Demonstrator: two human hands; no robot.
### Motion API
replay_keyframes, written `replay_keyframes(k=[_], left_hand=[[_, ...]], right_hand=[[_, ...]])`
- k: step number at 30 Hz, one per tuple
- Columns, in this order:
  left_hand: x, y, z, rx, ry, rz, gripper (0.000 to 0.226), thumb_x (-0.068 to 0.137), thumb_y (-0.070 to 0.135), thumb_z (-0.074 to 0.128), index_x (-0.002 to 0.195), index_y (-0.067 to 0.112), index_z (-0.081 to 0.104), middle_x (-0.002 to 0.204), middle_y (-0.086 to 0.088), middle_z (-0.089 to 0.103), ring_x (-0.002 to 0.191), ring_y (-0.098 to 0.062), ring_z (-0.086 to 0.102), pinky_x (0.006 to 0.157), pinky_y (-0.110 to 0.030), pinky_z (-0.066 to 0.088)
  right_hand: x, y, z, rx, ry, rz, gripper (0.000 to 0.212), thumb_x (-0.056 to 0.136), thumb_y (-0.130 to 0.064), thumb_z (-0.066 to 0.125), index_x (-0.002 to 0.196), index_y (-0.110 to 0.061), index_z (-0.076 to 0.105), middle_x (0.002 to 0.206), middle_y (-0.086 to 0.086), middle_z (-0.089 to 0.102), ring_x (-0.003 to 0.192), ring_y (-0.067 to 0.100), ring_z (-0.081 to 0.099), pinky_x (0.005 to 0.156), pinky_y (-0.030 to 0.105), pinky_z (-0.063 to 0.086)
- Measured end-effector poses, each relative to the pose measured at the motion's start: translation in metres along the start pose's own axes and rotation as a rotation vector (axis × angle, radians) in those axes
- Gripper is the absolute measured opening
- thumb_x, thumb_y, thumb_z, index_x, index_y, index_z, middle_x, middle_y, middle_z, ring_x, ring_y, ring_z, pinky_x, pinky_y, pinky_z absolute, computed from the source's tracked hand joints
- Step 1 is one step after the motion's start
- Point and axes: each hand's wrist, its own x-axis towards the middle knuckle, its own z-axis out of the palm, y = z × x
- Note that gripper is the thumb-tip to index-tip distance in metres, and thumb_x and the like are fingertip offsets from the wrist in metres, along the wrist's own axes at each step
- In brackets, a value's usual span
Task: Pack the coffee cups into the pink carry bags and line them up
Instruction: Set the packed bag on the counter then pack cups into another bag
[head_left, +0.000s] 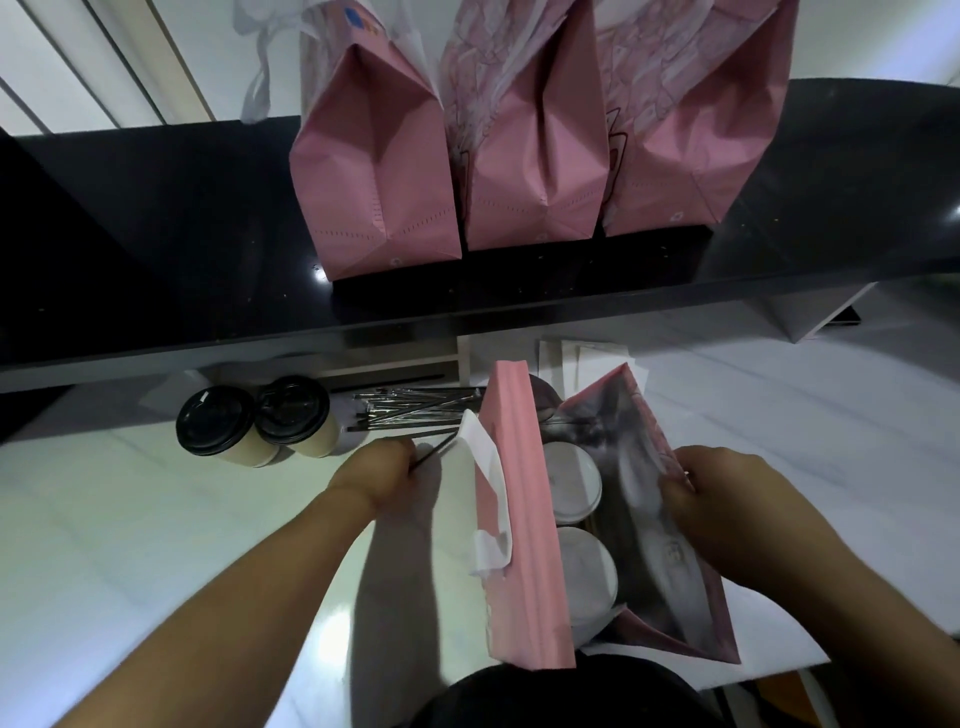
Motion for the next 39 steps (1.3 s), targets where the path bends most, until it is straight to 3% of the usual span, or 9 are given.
replay_keyframes(k=[4,13,17,19,23,27,30,33,39], left_hand=[[-0.024,-0.002,-0.026,-0.139,0.065,-0.074,0.004,0.092,0.024,0.07,0.091,0.02,0.071,0.085,0.002,0.071,0.077,-0.018,0.063,0.062,-0.026,0.046],[-0.106,0.044,-0.1,-0.545,0.203,-0.118,0.017,0.083,0.007,0.075,0.082,0.024,0.074,0.075,-0.003,0.078,0.073,-0.024,0.075,0.076,-0.04,0.061],[-0.14,0.098,-0.146,-0.593,0.164,0.013,0.024,0.086,0.014,0.078,0.09,0.038,0.078,0.08,0.001,0.079,0.075,-0.018,0.078,0.071,-0.032,0.065],[-0.15,0.129,-0.16,-0.524,0.011,0.078,0.022,0.086,0.02,0.078,0.097,0.038,0.078,0.084,0.006,0.08,0.076,-0.012,0.078,0.068,-0.024,0.063],[-0.149,0.188,-0.156,-0.159,-0.26,0.193,0.031,0.089,0.024,0.072,0.118,0.034,0.072,0.081,0.015,0.077,0.071,-0.001,0.073,0.069,-0.029,0.064],[-0.12,0.23,-0.125,0.1,-0.238,0.171,0.035,0.087,0.022,0.07,0.122,0.02,0.073,0.075,0.004,0.07,0.064,-0.011,0.066,0.049,-0.025,0.047],[-0.098,0.25,-0.103,0.174,-0.199,0.12,0.032,0.087,0.019,0.067,0.116,0.007,0.075,0.099,-0.012,0.076,0.088,-0.028,0.073,0.067,-0.041,0.058],[-0.081,0.259,-0.082,0.188,-0.213,0.078,0.026,0.094,0.017,0.066,0.116,0.006,0.074,0.106,-0.015,0.075,0.089,-0.028,0.071,0.069,-0.039,0.056],[-0.064,0.261,-0.058,0.146,-0.221,0.029,0.016,0.097,0.013,0.065,0.106,0.002,0.072,0.074,-0.004,0.057,0.063,-0.021,0.055,0.047,-0.025,0.04]], right_hand=[[0.001,-0.002,-0.003,0.037,-0.035,-0.017,0.028,0.102,-0.034,0.048,0.08,-0.025,0.064,0.068,-0.005,0.066,0.064,0.009,0.06,0.05,0.024,0.037],[0.001,-0.001,-0.011,0.033,-0.046,-0.081,0.034,0.099,-0.037,0.044,0.08,-0.02,0.067,0.07,-0.003,0.069,0.063,0.013,0.065,0.061,0.034,0.058],[0.001,0.003,-0.009,0.026,-0.005,-0.099,0.034,0.098,-0.038,0.046,0.074,-0.021,0.064,0.066,-0.003,0.067,0.058,0.013,0.064,0.056,0.033,0.055],[0.002,0.005,-0.008,0.011,0.015,-0.106,0.034,0.098,-0.039,0.046,0.075,-0.022,0.063,0.068,-0.003,0.068,0.06,0.014,0.063,0.056,0.032,0.054],[0.001,0.006,-0.009,0.014,0.025,-0.118,0.033,0.098,-0.042,0.044,0.082,-0.022,0.065,0.075,-0.003,0.07,0.066,0.017,0.065,0.065,0.039,0.06],[-0.001,0.004,-0.009,0.019,0.031,-0.142,0.033,0.098,-0.043,0.044,0.086,-0.02,0.066,0.08,-0.002,0.069,0.07,0.02,0.065,0.068,0.04,0.06],[-0.002,0.003,-0.008,0.03,0.032,-0.149,0.032,0.098,-0.041,0.046,0.081,-0.02,0.062,0.078,-0.001,0.065,0.069,0.021,0.062,0.062,0.034,0.055],[-0.002,0.003,-0.007,0.035,0.036,-0.156,0.031,0.099,-0.039,0.046,0.079,-0.019,0.059,0.076,0.0,0.063,0.067,0.021,0.061,0.055,0.031,0.048],[-0.003,0.007,-0.007,0.03,0.054,-0.167,0.033,0.1,-0.038,0.045,0.078,-0.018,0.058,0.075,-0.001,0.062,0.066,0.02,0.059,0.051,0.029,0.04]])
